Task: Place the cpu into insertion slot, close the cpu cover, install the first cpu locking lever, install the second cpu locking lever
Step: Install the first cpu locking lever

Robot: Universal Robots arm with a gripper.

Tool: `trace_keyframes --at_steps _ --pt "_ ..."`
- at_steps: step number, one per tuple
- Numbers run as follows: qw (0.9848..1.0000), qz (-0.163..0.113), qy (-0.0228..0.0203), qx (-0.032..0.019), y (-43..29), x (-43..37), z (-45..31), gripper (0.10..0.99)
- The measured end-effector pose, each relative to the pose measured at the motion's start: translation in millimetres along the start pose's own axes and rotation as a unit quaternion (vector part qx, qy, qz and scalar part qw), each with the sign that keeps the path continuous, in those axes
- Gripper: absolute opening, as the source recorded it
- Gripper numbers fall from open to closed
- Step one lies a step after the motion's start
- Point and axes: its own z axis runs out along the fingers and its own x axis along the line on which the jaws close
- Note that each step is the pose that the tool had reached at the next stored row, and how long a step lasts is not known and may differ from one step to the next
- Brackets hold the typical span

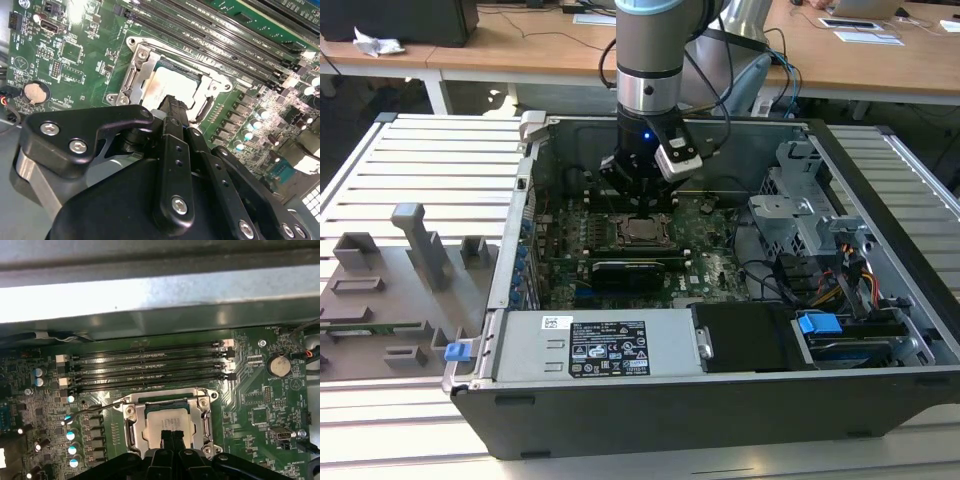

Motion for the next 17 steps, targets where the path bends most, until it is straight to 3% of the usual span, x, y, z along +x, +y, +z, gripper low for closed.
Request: trace_keyframes --at_steps 10,17 --pt "0.9993 -0.038 -0.0013 -0.0018 0.0 0.0 0.0 0.106" --pt "0.9968 -0.08 -0.0028 -0.0038 0.0 0.0 0.0 0.106"
